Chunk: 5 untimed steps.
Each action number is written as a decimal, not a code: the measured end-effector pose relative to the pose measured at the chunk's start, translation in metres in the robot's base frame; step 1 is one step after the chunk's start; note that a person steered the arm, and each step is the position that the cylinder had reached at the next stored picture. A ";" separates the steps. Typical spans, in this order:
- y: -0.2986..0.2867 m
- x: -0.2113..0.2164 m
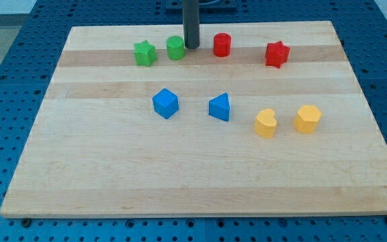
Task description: Move the red circle towards the red star
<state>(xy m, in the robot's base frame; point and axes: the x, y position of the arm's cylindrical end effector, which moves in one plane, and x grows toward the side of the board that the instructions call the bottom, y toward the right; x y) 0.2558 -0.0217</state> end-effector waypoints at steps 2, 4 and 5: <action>0.031 -0.003; 0.066 -0.006; 0.066 -0.013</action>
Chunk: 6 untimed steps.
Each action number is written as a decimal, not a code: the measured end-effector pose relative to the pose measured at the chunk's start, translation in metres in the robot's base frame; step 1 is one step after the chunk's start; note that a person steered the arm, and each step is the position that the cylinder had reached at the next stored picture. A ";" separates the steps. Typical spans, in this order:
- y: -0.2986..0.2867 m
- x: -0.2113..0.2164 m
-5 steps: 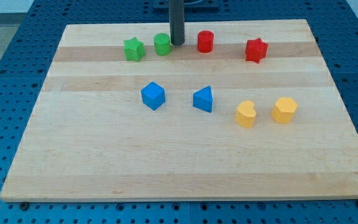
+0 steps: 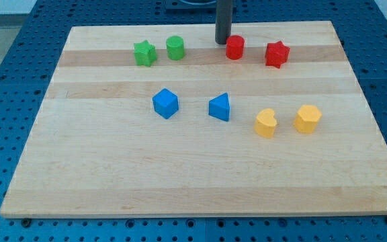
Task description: Move the red circle towards the red star
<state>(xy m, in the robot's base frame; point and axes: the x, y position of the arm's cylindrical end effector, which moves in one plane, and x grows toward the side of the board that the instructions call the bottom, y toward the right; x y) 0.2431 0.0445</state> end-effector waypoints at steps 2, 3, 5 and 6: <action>0.003 -0.035; 0.017 -0.049; 0.061 -0.051; 0.065 -0.024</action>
